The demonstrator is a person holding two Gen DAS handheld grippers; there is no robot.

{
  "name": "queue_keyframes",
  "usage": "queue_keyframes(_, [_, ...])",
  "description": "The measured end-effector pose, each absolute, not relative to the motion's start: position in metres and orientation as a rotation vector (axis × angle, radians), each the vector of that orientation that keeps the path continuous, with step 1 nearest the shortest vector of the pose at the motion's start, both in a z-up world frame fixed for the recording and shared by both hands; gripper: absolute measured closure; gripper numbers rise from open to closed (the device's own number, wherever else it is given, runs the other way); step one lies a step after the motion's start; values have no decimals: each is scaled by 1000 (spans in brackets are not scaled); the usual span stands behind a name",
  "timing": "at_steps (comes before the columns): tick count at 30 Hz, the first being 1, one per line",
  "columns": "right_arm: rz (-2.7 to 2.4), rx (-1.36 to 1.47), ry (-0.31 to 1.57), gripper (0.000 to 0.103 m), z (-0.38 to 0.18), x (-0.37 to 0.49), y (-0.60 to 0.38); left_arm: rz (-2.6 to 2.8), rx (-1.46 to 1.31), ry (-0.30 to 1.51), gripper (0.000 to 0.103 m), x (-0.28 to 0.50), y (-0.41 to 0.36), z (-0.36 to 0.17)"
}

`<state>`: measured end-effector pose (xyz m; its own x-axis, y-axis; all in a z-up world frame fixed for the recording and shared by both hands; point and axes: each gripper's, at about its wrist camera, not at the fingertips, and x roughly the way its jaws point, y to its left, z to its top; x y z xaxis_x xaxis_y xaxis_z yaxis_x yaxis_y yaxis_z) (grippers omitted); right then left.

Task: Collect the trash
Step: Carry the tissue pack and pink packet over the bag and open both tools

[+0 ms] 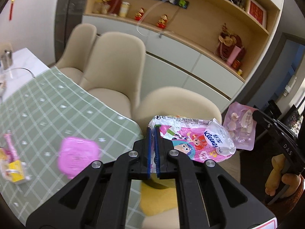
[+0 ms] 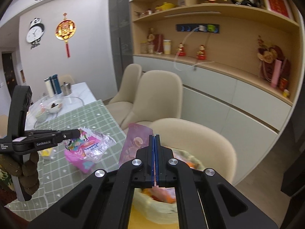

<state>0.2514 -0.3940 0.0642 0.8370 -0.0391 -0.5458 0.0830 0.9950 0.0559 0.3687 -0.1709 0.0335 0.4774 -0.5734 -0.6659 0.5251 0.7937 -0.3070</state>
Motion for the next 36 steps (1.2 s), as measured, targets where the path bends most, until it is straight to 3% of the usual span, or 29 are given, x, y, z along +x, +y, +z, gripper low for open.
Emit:
queue_keyframes(21, [-160, 128, 631, 100, 22, 272, -494, -698, 65, 973, 99, 392, -301, -57])
queue_keyframes(24, [-150, 135, 641, 100, 15, 277, -493, -711, 52, 988, 81, 395, -301, -61])
queue_keyframes(36, [-61, 147, 713, 100, -19, 301, -454, -636, -8, 914, 74, 376, -245, -32])
